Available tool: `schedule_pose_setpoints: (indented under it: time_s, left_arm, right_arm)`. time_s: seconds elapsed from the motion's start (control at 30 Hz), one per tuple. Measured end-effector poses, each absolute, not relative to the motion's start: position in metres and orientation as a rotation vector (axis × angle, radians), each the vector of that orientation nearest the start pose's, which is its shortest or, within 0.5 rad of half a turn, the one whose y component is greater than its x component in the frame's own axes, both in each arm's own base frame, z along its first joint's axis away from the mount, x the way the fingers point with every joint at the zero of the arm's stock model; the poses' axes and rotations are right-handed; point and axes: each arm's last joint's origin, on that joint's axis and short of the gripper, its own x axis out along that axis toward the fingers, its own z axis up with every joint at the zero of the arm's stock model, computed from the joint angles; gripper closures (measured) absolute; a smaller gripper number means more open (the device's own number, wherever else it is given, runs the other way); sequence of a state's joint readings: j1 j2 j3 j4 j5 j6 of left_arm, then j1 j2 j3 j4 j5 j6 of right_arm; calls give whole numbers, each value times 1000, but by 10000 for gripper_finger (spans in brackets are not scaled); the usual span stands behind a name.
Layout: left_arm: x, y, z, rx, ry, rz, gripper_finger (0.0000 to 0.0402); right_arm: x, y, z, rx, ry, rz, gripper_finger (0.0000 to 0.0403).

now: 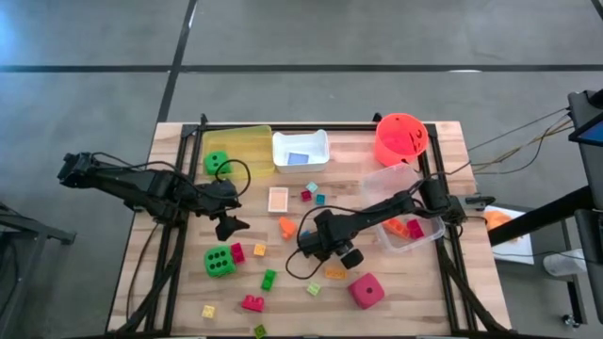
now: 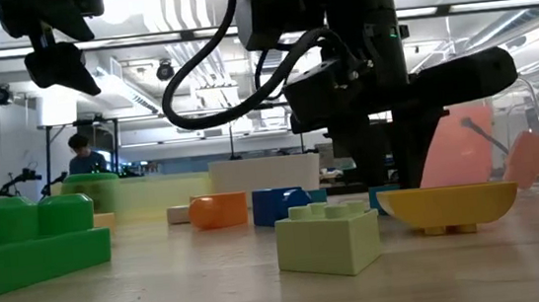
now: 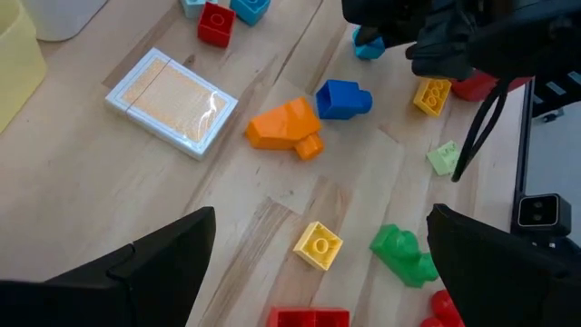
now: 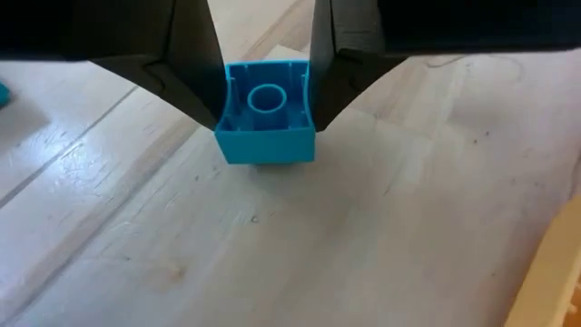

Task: Pick & Place Toys
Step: Put the blue game piece into the transparent bin

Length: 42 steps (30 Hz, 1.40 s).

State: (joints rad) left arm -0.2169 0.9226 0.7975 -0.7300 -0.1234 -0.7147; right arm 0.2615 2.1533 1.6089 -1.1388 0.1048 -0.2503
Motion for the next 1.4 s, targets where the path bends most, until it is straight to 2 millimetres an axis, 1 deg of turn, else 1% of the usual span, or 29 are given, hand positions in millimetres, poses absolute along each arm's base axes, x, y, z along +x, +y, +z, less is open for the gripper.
schedule_pose_setpoints:
  time_s: [0.1,0.2,0.3,0.4,0.5,0.67,0.73,0.8,0.9,1.0,1.07,1.13,1.27,1.4]
  left_arm:
    - [171,-34,270,-526,830,215,16]
    - [171,-34,270,-519,831,212,16]
    - [171,-34,270,-516,831,211,16]
    - [171,-34,270,-492,825,214,16]
    - [172,-33,271,-475,805,236,16]
    - [176,-33,273,-416,759,229,16]
    - [178,-32,276,-386,718,227,16]
    - [180,-32,278,-348,683,239,16]
    - [180,-30,280,-278,657,268,16]
    - [181,-29,280,-245,645,301,16]
    - [180,-28,280,-231,638,323,16]
    - [180,-27,280,-212,632,347,16]
    - [180,-27,280,-190,635,349,16]
    - [180,-27,280,-190,635,350,16]
  right_arm:
    - [381,99,161,-468,1625,297,288]
    - [378,98,178,-433,1582,264,288]
    - [372,97,202,-392,1521,230,288]
    - [362,94,236,-337,1429,192,288]
    - [346,89,271,-279,1327,139,288]
    - [314,76,327,-168,1147,-34,288]
    - [299,68,345,-90,1088,-128,288]
    - [284,59,358,3,1052,-231,288]
    - [263,47,369,133,1054,-363,288]
    - [247,39,370,210,1116,-449,288]
    - [240,37,369,208,1186,-437,288]
    - [232,35,367,167,1266,-415,288]
    - [221,33,363,88,1343,-381,288]
    - [212,30,354,102,1382,-344,288]
